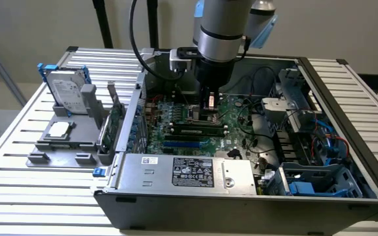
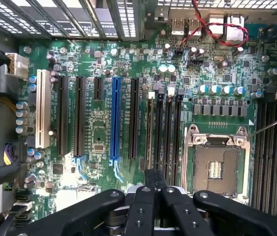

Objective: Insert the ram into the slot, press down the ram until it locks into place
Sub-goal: 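Press down the ram until it locks into place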

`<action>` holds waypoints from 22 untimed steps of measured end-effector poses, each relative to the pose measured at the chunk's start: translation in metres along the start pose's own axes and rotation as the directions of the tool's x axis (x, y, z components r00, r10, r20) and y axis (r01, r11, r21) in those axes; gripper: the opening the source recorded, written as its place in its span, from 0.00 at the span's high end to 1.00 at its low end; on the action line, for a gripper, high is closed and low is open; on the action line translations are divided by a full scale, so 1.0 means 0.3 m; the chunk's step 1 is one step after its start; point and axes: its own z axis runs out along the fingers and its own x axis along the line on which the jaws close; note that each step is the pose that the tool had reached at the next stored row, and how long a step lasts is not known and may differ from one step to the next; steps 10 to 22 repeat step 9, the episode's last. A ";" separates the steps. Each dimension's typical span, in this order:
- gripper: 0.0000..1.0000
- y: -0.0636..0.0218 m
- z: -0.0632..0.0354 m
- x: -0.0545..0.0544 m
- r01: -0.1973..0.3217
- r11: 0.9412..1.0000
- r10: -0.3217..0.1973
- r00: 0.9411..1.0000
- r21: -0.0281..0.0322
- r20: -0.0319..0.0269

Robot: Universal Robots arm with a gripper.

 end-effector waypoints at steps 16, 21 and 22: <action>0.89 0.000 -0.001 0.001 -0.003 1.000 0.003 1.000 0.000 0.010; 0.89 0.000 -0.001 0.001 -0.003 1.000 0.003 1.000 0.000 0.010; 0.89 0.000 -0.001 0.001 -0.003 1.000 0.003 1.000 0.000 0.010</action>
